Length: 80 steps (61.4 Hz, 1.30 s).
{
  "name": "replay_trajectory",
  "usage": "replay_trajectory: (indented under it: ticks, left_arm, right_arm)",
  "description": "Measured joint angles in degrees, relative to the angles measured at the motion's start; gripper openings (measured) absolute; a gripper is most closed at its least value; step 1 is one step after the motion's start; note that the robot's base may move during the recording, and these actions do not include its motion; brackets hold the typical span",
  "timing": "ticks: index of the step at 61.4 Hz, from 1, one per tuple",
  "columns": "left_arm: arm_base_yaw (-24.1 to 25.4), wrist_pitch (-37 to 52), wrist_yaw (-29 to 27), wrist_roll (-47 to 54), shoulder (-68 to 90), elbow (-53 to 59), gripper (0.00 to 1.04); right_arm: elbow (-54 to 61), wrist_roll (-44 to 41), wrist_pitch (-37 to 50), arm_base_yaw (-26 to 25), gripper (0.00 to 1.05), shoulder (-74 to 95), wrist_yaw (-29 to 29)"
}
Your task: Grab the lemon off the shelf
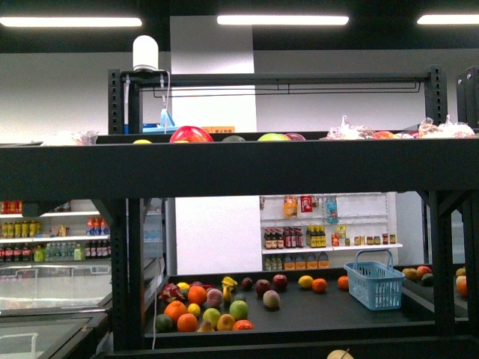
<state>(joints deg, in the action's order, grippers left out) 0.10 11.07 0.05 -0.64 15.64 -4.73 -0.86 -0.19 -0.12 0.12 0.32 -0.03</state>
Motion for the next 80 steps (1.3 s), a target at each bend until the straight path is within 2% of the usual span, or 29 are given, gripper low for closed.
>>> replay_trajectory:
  ticks: [20,25,37,58,65,67,80]
  left_arm:
    - [0.0,-2.69,0.0,0.0,-4.87,2.1,0.03]
    - [0.0,-10.86,0.07,0.04,-13.75,3.96,0.03]
    - [-0.04,-11.08,-0.07,0.07,-15.28,3.96,0.03]
    - [-0.04,-11.08,-0.07,0.04,-15.28,3.96,0.7]
    - [-0.04,-11.08,-0.07,0.04,-15.28,3.96,0.96]
    - [-0.04,-11.08,-0.07,0.15,-15.28,3.96,0.98]
    - [-0.04,-11.08,-0.07,0.17,-15.28,3.96,0.97]
  right_arm:
    - [0.0,0.0,0.0,0.0,0.97,0.0,0.0]
    - [0.0,0.0,0.0,0.0,0.97,0.0,0.0]
    - [0.0,-0.02,0.0,0.0,0.97,-0.04,0.0]
    - [0.0,-0.02,0.02,0.0,0.97,-0.04,0.0]
    - [0.0,0.0,0.0,0.0,0.97,-0.04,0.0]
    - [0.0,0.0,0.02,0.0,0.97,-0.04,0.0]
    - [0.0,0.0,0.0,0.0,0.97,-0.04,0.0]
